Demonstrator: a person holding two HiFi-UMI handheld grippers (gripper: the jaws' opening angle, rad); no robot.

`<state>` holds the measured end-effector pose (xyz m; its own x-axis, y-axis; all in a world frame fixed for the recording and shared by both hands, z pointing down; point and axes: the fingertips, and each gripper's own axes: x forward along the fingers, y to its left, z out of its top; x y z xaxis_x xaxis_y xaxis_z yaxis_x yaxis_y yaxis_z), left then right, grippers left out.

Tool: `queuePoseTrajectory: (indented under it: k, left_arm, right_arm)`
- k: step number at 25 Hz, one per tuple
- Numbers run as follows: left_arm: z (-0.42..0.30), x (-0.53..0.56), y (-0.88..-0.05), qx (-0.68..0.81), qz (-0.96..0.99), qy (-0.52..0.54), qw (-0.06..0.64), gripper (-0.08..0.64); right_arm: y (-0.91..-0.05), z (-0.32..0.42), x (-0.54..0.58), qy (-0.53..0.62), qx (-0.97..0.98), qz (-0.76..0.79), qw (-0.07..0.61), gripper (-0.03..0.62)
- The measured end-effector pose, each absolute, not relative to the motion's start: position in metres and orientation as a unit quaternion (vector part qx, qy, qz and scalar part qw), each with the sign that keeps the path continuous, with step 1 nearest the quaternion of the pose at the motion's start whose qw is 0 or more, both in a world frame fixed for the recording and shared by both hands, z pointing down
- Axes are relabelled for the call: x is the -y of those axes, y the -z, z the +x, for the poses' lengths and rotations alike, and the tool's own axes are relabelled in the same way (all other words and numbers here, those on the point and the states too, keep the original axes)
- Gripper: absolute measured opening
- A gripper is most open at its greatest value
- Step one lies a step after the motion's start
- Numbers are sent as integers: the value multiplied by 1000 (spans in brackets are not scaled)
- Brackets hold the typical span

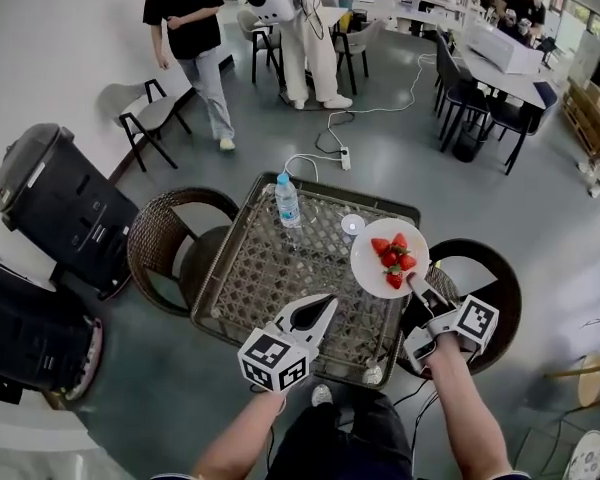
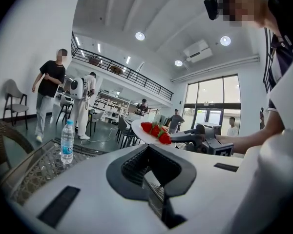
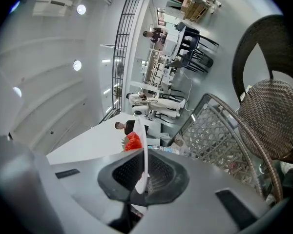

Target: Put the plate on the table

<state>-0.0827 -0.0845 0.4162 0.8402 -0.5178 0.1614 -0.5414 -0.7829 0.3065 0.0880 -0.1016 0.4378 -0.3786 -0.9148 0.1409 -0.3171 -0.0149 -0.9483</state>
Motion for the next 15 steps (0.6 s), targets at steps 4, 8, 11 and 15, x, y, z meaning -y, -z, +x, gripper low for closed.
queuePoseTrajectory:
  k: [4,8,11,15]
  left_arm:
    - [-74,99,-421,296,938,-38,175,6]
    - [-65,116,-430,318,930,-41,182,6]
    - [-57,129,-441,335,922,-46,185,6]
    - [-44,149,-457,351,915,-54,192,6]
  right_arm:
    - [-447,95,120,536,-645,-470,275,14]
    - [-462,102,142,551,-646,-460,259,14]
    - [-478,109,160,565,-645,-454,243,14]
    - [-500,122,187,578,-641,-450,228,14]
